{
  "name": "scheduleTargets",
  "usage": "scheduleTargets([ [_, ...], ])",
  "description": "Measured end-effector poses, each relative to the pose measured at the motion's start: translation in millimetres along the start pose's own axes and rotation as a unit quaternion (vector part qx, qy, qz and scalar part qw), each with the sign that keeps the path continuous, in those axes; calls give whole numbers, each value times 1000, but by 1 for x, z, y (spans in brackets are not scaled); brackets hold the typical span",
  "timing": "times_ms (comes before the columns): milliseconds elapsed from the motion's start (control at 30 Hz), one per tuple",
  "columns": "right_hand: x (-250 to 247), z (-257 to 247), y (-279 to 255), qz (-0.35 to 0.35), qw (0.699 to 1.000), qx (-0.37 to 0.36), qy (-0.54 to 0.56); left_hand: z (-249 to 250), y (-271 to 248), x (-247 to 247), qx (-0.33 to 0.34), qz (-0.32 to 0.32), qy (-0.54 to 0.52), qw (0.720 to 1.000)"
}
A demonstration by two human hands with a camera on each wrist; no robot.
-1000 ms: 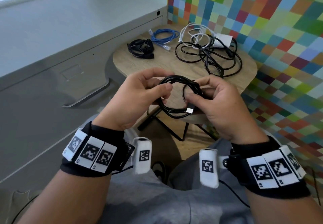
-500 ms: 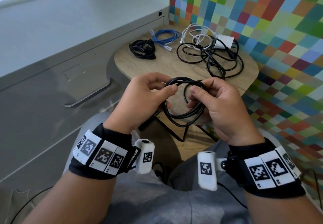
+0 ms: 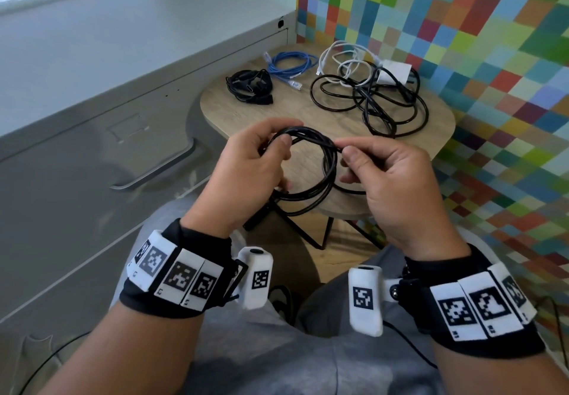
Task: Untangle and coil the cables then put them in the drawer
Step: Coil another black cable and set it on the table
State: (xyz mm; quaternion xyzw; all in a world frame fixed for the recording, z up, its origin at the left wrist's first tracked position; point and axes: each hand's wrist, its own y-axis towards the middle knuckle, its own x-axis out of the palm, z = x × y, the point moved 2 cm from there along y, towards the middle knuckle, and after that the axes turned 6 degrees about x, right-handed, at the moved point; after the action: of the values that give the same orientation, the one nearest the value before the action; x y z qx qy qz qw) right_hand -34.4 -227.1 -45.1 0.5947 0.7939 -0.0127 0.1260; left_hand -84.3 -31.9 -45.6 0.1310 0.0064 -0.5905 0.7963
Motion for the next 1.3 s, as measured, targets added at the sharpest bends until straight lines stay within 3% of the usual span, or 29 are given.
scheduleTargets([
  [133,-5,-8,-2,-6,995,-47,-84,6,0,-12,14,-26,74,997],
  [233,-13,-12,-4,-7,994,-48,-102,8,3,-25,33,-11,88,995],
  [367,-32,-14,3,31,992,-65,-105,1,8,-41,34,46,41,998],
  [533,-12,-6,3,39,983,-62,-169,5,9,-23,8,94,-131,987],
  [633,1,-6,-2,32,992,-43,-110,7,6,-11,9,98,-180,979],
  [733,15,-4,-4,12,1000,12,23,9,3,2,27,98,-188,977],
  [900,33,-4,-7,-72,960,93,253,7,1,17,39,100,-167,980],
  [1100,36,4,-4,-35,962,123,243,2,0,25,63,98,-119,986],
  [1300,40,6,-4,-26,927,194,319,0,1,26,85,116,-44,989],
])
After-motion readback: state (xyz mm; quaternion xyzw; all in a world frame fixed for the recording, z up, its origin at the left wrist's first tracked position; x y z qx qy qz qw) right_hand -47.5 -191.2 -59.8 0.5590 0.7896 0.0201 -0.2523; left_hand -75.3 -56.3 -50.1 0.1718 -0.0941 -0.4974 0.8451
